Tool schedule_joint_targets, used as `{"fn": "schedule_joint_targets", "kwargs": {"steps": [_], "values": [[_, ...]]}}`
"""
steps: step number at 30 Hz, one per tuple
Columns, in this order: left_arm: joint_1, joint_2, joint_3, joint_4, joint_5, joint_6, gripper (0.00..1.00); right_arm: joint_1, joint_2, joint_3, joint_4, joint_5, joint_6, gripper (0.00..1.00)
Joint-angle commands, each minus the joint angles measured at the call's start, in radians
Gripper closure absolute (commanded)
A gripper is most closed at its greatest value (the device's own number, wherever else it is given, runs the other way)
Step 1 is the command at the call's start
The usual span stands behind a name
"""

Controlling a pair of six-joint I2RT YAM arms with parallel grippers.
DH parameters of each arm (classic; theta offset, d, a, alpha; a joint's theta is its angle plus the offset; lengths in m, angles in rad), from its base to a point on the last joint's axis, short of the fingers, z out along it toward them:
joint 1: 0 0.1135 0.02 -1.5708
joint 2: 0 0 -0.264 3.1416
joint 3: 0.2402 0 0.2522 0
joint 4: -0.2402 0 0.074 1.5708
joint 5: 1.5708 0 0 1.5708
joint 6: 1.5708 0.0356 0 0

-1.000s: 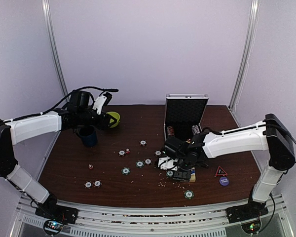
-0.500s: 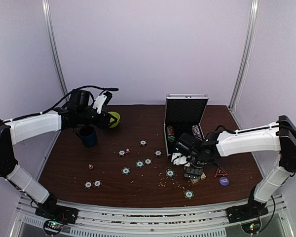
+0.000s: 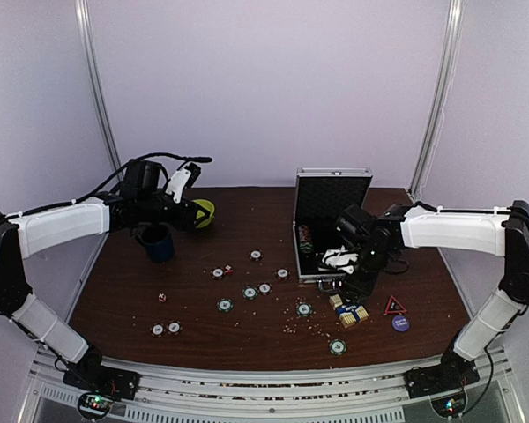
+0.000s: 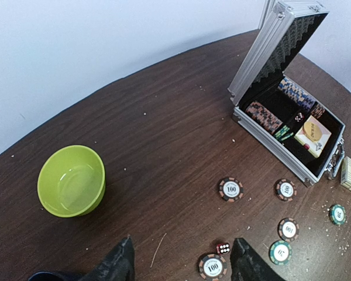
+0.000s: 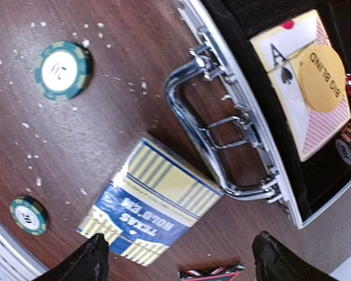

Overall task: Pack up texas hold em set
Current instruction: Adjust the poker case at the center of the board.

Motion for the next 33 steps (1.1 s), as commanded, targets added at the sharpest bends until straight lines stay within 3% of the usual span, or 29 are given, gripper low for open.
{"fn": "schedule_joint_targets", "kwargs": {"steps": [1,10,19,33], "values": [[-0.006,-0.009,0.030,0.016,0.015,0.007,0.44,-0.005,0.058,0.022,-0.099,-0.137,0.043,0.14],[-0.005,-0.015,0.030,0.016,0.013,0.005,0.44,-0.092,0.092,0.027,-0.089,-0.097,0.091,0.08],[-0.005,-0.018,0.031,0.014,0.013,0.007,0.44,-0.109,0.167,0.056,-0.128,-0.286,0.033,0.09],[-0.005,-0.017,0.030,0.014,0.018,0.008,0.43,0.067,0.215,0.084,-0.050,-0.239,-0.015,0.12]]}}
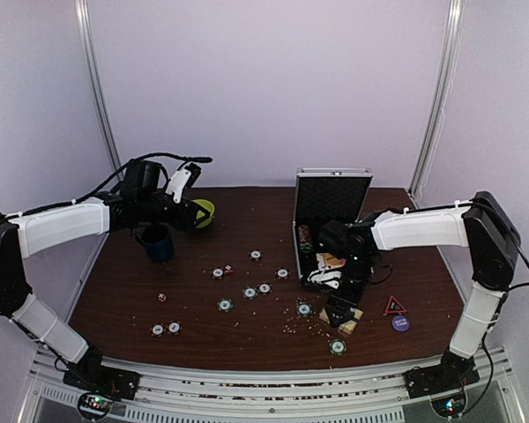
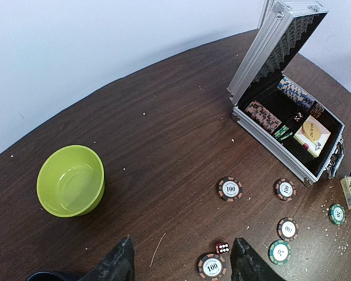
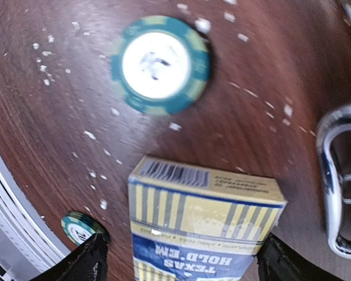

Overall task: Pack up texas hold em set
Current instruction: Adjust the poker case at the center of the board, then pick up the poker case from the center of the board.

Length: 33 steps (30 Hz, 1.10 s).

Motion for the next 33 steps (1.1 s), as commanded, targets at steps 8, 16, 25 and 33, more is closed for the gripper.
{"fn": "schedule_joint_targets", "kwargs": {"steps": [8,16,25,33], "values": [[-0.006,-0.013,0.031,0.012,0.013,0.007,0.43,0.092,-0.028,-0.052,0.078,0.171,-0.031,0.14],[-0.006,-0.007,0.034,0.010,0.015,0.008,0.43,0.093,-0.092,-0.094,0.103,0.219,-0.095,0.25],[-0.005,-0.006,0.034,0.008,0.015,0.009,0.43,0.110,-0.065,-0.104,0.107,0.202,-0.113,0.28],[-0.005,-0.009,0.035,0.007,0.017,0.009,0.43,0.115,-0.042,-0.106,0.101,0.199,-0.104,0.32]]}}
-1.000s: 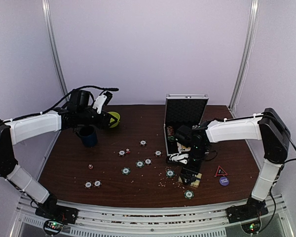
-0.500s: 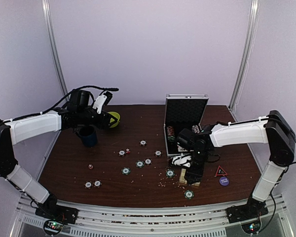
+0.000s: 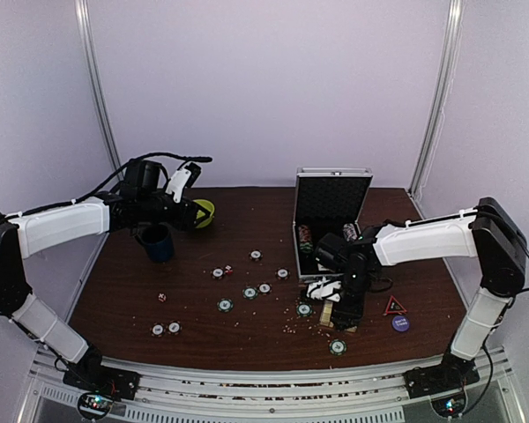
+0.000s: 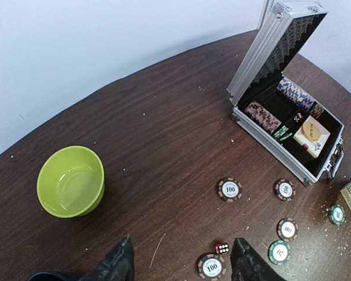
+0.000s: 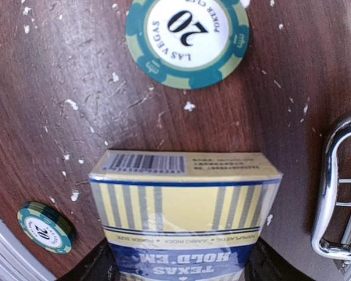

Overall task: Pack up texas hold em set
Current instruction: Pick up the poker case from the center of the board, then place the poker case in the slot.

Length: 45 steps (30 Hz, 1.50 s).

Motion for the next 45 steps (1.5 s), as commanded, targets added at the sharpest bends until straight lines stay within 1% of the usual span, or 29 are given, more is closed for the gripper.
{"fn": "schedule_joint_targets", "kwargs": {"steps": [1,6,8,14,21,23,29,35,41,45], "values": [[-0.005,-0.009,0.032,0.009,0.016,0.009,0.43,0.006,0.015,0.003,-0.004,0.009,0.003,0.35],[-0.005,-0.009,0.033,0.006,0.017,0.009,0.43,0.006,0.004,0.056,-0.050,0.003,-0.015,0.48],[-0.005,-0.010,0.034,0.006,0.017,0.009,0.43,0.006,-0.015,0.102,-0.079,0.032,-0.045,0.51],[-0.004,-0.015,0.036,0.003,0.020,0.009,0.43,-0.023,-0.065,0.227,-0.082,0.212,-0.211,0.51],[-0.006,-0.020,0.036,0.003,0.023,0.010,0.43,-0.141,-0.012,0.354,-0.040,0.266,-0.426,0.51],[-0.009,-0.021,0.036,0.003,0.023,0.010,0.43,-0.172,0.020,0.395,-0.021,0.282,-0.464,0.51],[-0.019,-0.020,0.034,0.003,0.015,0.012,0.43,-0.235,0.134,0.498,0.047,0.315,-0.515,0.51],[-0.026,-0.015,0.035,0.003,0.016,0.011,0.43,-0.264,0.183,0.511,0.137,0.324,-0.581,0.52],[-0.029,-0.013,0.034,0.002,0.015,0.011,0.43,-0.281,0.239,0.540,0.188,0.329,-0.632,0.51],[-0.033,-0.012,0.033,0.003,0.015,0.012,0.43,-0.293,0.278,0.567,0.193,0.326,-0.662,0.51]]}}
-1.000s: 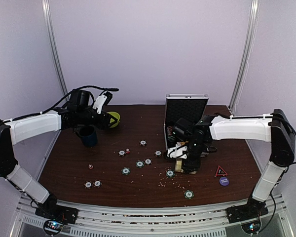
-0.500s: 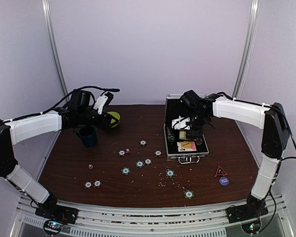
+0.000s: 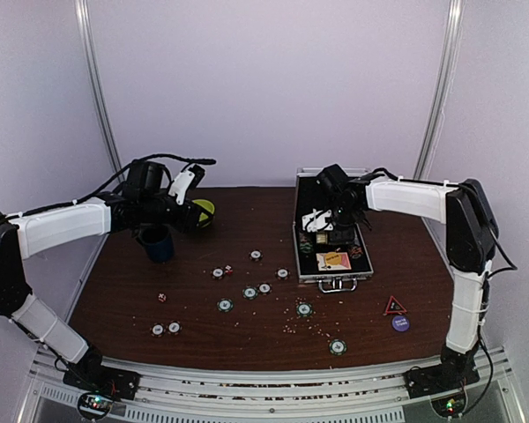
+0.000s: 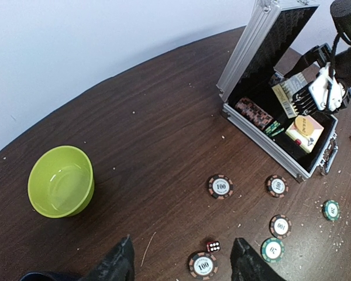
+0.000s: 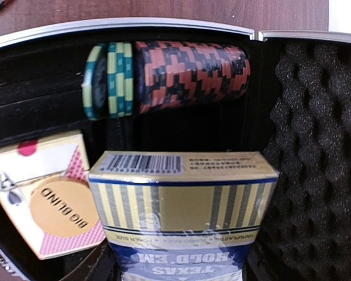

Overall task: Pack up texas hold em set
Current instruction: Place the poker case in the slot.

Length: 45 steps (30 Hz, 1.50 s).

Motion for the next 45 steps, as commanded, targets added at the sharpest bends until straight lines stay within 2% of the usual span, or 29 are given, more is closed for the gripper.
{"fn": "schedule_joint_targets", "kwargs": {"steps": [1,13,20,27,36,45], "values": [[-0.009,-0.012,0.032,0.017,0.012,0.012,0.43,-0.023,0.032,0.053,0.050,0.018,-0.057,0.51],[-0.014,-0.006,0.032,0.017,0.009,0.014,0.43,-0.064,0.119,0.130,0.032,-0.024,-0.091,0.51],[-0.018,-0.003,0.031,0.017,0.006,0.015,0.43,-0.064,0.144,0.157,-0.034,-0.105,-0.092,0.49],[-0.021,0.002,0.030,0.016,0.007,0.015,0.43,-0.064,0.173,0.166,-0.044,-0.091,-0.092,0.48],[-0.023,0.004,0.030,0.014,0.003,0.018,0.43,-0.067,0.177,0.163,-0.040,-0.091,-0.089,0.33],[-0.027,0.003,0.033,0.011,0.005,0.019,0.43,-0.078,0.171,0.168,-0.011,-0.080,-0.063,0.26]]}}
